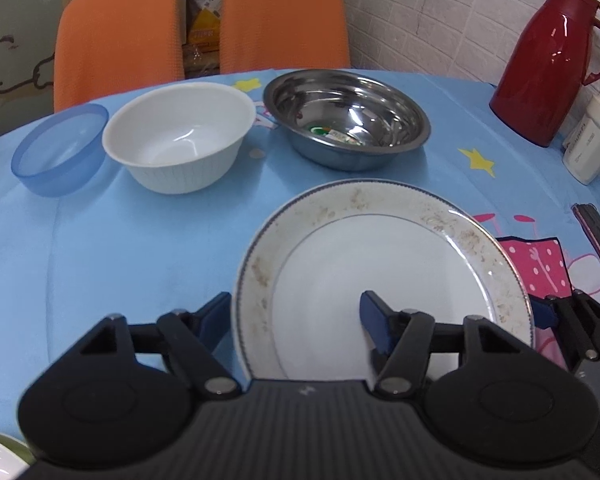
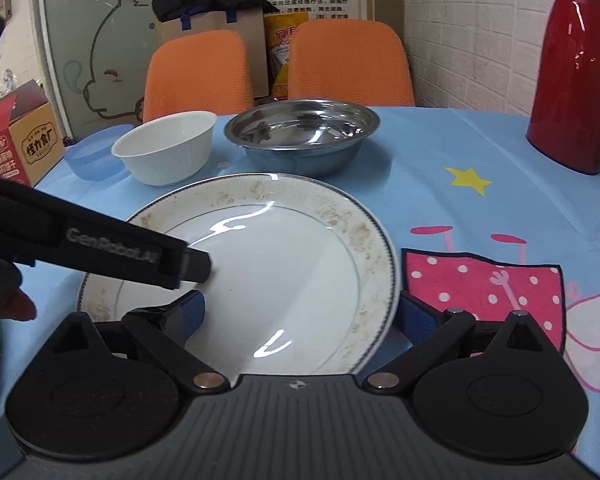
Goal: Organize plates and bowls
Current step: 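Grasp the rim of the gold-rimmed white plate with the left tool, then lower the gold-rimmed plate onto the floral plate and release it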
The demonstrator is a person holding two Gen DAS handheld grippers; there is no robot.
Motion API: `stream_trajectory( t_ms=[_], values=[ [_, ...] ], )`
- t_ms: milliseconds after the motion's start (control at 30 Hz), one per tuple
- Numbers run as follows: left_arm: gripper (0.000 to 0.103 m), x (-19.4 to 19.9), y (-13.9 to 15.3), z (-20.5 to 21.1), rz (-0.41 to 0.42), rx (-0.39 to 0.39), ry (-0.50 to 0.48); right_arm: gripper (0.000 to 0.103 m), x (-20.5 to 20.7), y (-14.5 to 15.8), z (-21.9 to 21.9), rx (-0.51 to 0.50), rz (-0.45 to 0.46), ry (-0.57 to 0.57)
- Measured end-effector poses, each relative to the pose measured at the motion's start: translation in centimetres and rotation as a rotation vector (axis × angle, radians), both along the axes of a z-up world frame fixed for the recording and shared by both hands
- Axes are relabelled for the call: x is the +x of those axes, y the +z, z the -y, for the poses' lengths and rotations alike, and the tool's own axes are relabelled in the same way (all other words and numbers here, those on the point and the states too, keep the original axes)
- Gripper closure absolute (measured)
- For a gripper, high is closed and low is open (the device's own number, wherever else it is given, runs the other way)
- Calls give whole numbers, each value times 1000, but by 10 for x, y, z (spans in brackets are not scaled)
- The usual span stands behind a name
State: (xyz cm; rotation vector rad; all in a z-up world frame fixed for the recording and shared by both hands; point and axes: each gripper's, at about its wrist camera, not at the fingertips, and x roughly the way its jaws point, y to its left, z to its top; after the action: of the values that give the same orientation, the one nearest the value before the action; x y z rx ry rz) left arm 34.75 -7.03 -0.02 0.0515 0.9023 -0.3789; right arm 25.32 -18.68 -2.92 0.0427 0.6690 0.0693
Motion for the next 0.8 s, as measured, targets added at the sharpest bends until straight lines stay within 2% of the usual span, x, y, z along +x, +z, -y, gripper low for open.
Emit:
stream_trajectory(
  t_ms=[33,133,400,600,800],
  values=[
    [42,-2,1,2,2,16,13,0,1,0,-6,-14,-9,-13],
    [47,-5,5,-4,-30,-1,16,0,-2,5,-6,19,-18,-55],
    [47,-45,43,-41,76,-6,37,0,-36,33,-37,11,72,-30],
    [47,-87,66,-99,128,-2,129,0,-61,54,-80,39,133,63],
    [47,-132,65,-164,131,38,269,0,-80,54,-136,87,134,207]
  ],
)
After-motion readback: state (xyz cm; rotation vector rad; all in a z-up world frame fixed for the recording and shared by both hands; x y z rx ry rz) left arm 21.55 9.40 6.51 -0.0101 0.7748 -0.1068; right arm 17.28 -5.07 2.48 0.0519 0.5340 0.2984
